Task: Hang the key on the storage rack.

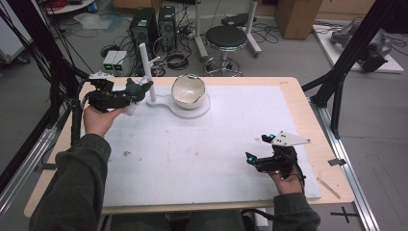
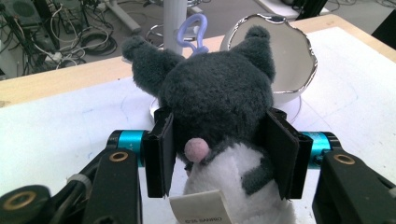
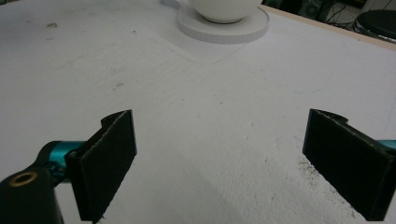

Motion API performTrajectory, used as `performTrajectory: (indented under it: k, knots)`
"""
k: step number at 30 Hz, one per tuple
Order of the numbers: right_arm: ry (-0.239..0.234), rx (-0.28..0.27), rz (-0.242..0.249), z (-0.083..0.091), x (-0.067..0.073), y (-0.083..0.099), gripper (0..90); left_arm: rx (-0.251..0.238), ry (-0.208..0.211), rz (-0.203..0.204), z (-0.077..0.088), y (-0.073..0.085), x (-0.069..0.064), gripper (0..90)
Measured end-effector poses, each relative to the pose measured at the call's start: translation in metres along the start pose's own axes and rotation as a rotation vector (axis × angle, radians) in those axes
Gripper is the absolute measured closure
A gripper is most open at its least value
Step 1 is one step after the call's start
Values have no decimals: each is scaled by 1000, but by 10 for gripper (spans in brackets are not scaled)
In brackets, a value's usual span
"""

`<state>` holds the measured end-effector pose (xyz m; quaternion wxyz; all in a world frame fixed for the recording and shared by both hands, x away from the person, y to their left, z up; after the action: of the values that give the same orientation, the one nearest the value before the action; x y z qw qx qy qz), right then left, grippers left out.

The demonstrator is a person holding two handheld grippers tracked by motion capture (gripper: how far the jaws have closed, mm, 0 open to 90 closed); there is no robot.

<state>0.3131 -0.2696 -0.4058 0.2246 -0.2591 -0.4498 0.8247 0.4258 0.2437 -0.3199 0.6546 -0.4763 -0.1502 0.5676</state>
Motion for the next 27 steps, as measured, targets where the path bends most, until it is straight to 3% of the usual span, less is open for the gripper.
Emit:
performTrajectory:
  k: [27]
  knots:
    - [-6, 8, -4, 0, 1, 0, 89, 13, 23, -74, -4, -1, -14, 485]
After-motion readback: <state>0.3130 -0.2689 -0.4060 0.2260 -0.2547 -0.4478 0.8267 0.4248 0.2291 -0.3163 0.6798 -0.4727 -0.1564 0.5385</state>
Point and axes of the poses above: each handheld gripper's, and its own axes: z roughly backward along the jaws, y roughly out of its underside, x roughly to its left, the point moved 1 cm from there along -z, roughly forward along the jaws, and after that the axes turned 14 degrees about z, right-handed, at the moved point
